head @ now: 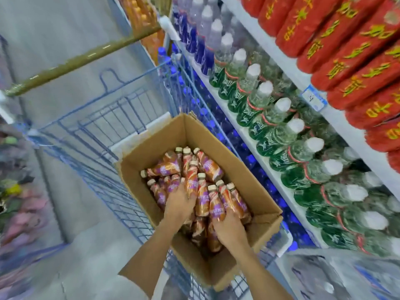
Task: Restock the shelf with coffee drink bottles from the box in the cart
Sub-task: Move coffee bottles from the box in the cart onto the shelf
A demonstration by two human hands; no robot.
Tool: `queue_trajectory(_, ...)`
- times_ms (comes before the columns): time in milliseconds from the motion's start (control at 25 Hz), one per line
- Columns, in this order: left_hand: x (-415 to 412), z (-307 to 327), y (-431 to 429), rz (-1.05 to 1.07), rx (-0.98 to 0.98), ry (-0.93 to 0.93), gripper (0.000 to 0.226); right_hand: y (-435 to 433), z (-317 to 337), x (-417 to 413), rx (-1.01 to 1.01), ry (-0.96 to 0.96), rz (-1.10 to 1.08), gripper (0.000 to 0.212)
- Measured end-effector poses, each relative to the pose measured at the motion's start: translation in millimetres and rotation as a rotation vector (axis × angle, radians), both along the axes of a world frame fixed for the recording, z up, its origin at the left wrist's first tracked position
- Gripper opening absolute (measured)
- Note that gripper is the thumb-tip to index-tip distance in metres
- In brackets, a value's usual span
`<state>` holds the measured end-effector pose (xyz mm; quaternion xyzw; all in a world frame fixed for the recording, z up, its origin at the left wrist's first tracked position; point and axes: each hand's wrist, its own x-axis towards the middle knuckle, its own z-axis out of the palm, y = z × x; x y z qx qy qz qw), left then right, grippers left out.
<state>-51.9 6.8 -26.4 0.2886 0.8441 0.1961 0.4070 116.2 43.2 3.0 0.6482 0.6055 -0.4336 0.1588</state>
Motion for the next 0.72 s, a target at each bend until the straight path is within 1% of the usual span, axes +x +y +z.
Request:
queue_trajectory(40,-2,-17,7,0.035,-0.019,-0.019,0.055,3,-19,-6,-0.038,-0.048,0.002,0.072)
queue_trajectory(120,-1,-43,18,0.059,-0.068,0.005,0.07,5,-46,-17,-0.075,-0.146,0.0,0.077)
queue_trajectory(200,3,-63,31,-0.01,-0.142,0.099,0.079,0,-68,-28,-0.017,-0.26,0.05,0.084)
queue_trajectory(240,5,-68,38,-0.068,-0.215,0.141,0.08,-6,-77,-36,0.026,-0.333,0.097,0.087)
queue_trajectory(280,7,-72,44,-0.112,-0.277,0.176,0.08,-11,-83,-43,0.054,-0.395,0.143,0.086)
queue_trajectory(320,9,-73,48,-0.129,-0.322,0.202,0.08,-13,-85,-48,0.066,-0.426,0.186,0.081)
queue_trajectory(400,11,-75,48,-0.141,-0.32,0.239,0.08,-12,-86,-48,0.099,-0.496,0.241,0.07)
queue_trajectory(440,10,-75,46,-0.143,-0.291,0.249,0.081,-9,-85,-45,0.089,-0.49,0.231,0.071)
queue_trajectory(520,6,-67,38,-0.116,-0.229,0.176,0.08,-1,-78,-37,0.119,-0.377,0.145,0.088)
queue_trajectory(560,4,-58,33,-0.049,-0.187,0.085,0.078,3,-70,-33,0.09,-0.298,0.051,0.097)
queue_trajectory(600,1,-51,28,0.036,-0.134,-0.039,0.078,4,-64,-29,0.017,-0.214,-0.062,0.101)
queue_trajectory(640,-1,-35,22,0.112,-0.072,-0.16,0.079,6,-56,-25,-0.049,-0.12,-0.181,0.101)
queue_trajectory(720,-3,0,8,0.197,0.013,-0.338,0.083,3,-42,-15,-0.188,0.059,-0.431,0.103)
